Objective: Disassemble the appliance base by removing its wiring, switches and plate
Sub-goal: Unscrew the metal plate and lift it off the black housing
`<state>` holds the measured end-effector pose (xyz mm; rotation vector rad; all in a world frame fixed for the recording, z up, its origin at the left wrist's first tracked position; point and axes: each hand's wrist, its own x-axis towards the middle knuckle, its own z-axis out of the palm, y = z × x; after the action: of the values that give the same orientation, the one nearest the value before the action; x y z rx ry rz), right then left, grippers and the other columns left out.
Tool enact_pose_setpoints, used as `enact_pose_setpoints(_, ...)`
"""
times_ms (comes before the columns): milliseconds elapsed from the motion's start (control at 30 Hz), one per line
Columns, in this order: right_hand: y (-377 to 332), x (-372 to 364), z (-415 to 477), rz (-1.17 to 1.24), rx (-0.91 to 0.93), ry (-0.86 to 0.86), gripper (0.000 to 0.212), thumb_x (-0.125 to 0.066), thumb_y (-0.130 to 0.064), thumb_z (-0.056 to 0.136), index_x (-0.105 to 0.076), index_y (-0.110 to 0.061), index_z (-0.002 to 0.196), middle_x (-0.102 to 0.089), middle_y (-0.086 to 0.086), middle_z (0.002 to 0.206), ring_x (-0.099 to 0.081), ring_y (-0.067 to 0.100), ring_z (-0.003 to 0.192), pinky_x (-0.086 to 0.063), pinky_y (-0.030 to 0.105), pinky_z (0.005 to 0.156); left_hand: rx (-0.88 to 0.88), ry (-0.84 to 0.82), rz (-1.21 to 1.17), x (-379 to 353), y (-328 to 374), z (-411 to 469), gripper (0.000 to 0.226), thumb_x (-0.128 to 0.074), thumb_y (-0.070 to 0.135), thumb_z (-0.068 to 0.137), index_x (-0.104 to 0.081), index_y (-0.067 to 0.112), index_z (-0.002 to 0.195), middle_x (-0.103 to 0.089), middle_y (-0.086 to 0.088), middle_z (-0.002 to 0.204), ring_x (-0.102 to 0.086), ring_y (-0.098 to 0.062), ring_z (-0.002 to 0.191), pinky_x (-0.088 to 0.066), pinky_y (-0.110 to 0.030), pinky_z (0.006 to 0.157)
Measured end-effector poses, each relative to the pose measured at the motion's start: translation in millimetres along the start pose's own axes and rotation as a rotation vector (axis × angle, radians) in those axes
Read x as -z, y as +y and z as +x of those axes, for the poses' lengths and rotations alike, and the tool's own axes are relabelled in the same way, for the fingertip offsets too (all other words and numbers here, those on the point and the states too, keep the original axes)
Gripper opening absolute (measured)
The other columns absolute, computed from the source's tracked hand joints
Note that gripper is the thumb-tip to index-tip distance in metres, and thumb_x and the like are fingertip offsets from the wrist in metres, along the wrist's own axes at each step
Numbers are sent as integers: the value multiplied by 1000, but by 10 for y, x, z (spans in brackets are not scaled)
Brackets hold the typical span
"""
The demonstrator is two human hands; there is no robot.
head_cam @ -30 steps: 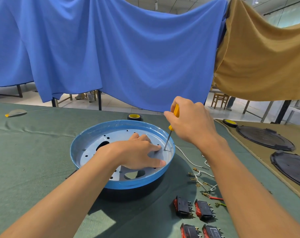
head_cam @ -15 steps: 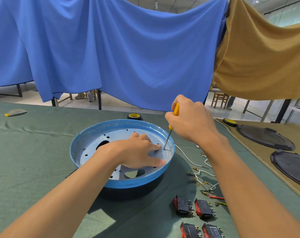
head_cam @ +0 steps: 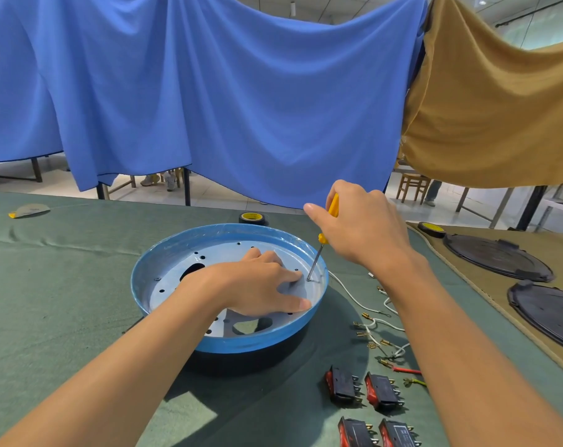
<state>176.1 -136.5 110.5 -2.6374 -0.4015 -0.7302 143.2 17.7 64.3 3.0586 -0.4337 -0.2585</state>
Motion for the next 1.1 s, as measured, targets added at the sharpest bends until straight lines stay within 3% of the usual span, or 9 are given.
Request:
enact_pose_setpoints(133,31,23,28,21,20,-78,17,-55,-32,88,-51,-23,101,-58,6,95,-52,31,91,-44,39,71,-5,0,13,-4,2,-7,65,-32,65,92,-24,37,151,-29,3,150,-24,-25,132,-26,-43,105)
enact_pose_setpoints(367,65,53,36,5,-13,-90,36,-49,-58,90,-52,-22,88,-59,4,89,-53,29,89,-46,41,73,1,1,-2,-10,-4,-1,66,-33,66,92,-24,37,151,-27,4,151,-21,-24,134,-25,-43,106)
enact_pose_setpoints(467,71,49,48,17,6,-98,16,-53,-39,90,-52,-22,93,-59,6,92,-52,31,90,-40,37,69,2,-3,-4,-12,-13,4,66,-33,66,92,-24,37,150,-27,4,150,-21,-25,134,-25,-44,106)
enact_pose_setpoints(533,73,60,49,29,2,-119,16,-54,-33,86,-50,-22,97,-57,5,91,-51,32,91,-40,36,69,4,-3,-7,-15,-18,8,66,-33,67,91,-25,37,150,-27,4,150,-21,-25,133,-25,-45,107)
enact_pose_setpoints(700,47,49,23,-25,-25,-61,38,-50,-56,89,-51,-18,92,-59,6,89,-52,32,88,-43,39,70,2,1,-13,-19,-26,15,67,-33,67,91,-25,37,150,-29,3,149,-22,-24,132,-25,-45,106)
enact_pose_setpoints(833,67,51,42,11,-18,-71,18,-53,-34,88,-51,-18,96,-59,8,91,-52,33,90,-44,39,70,-4,5,6,-20,-21,17,66,-33,66,92,-26,37,150,-29,2,149,-23,-25,131,-26,-44,105)
enact_pose_setpoints(1033,37,35,21,-31,-42,-27,35,-48,-53,91,-52,-18,88,-59,6,85,-53,32,86,-40,38,67,-7,5,11,-20,-18,15,66,-33,66,92,-26,36,150,-30,1,149,-24,-25,131,-26,-44,105)
enact_pose_setpoints(1100,44,34,28,-24,-30,-31,26,-50,-42,91,-53,-17,90,-58,8,88,-52,33,88,-39,37,67,-7,4,6,-19,-17,15,66,-33,66,92,-27,36,150,-30,2,148,-24,-25,131,-26,-43,104)
